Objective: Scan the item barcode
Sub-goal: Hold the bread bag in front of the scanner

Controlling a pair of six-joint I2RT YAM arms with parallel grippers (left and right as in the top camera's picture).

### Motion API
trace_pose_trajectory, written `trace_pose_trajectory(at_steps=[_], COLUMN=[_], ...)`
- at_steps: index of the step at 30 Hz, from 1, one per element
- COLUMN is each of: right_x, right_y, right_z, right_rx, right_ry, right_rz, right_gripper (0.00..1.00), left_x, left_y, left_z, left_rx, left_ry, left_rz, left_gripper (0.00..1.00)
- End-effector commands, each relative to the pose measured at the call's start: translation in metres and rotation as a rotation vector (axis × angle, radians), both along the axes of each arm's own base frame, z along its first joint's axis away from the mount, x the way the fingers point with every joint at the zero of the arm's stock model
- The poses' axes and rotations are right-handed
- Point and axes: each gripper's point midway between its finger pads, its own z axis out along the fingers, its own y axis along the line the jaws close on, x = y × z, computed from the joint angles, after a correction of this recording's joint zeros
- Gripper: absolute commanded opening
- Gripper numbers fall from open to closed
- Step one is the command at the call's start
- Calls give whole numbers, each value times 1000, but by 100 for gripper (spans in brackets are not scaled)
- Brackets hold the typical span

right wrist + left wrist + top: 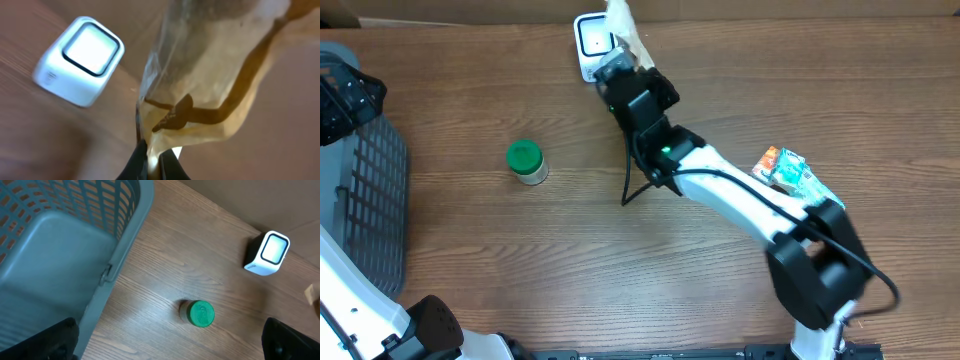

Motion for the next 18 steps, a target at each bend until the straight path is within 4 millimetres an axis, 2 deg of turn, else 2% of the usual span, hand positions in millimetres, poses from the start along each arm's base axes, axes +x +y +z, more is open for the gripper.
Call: trace_pose_trajectory(at_steps=[1,6,9,13,18], right_x=[14,28,30,36,62], right_y=[-7,5,9,9,-7], right_z=[-5,-12,-26,-35,-38], right_rx=[-355,-404,-487,-593,-617], right_ry=[-38,-120,-101,-96,-154], right_rz=[22,43,90,134,143], right_gripper=[4,4,4,4,4], left_x=[-1,-1,-1,-1,-1], left_y=[-2,-2,-2,-2,-2], left_z=[8,8,8,8,8], left_rx=[21,21,22,22,22], left_ry=[-21,-20,-21,-21,-21], left_rz=[-22,-22,-22,-22,-22], left_gripper=[100,99,100,100,100])
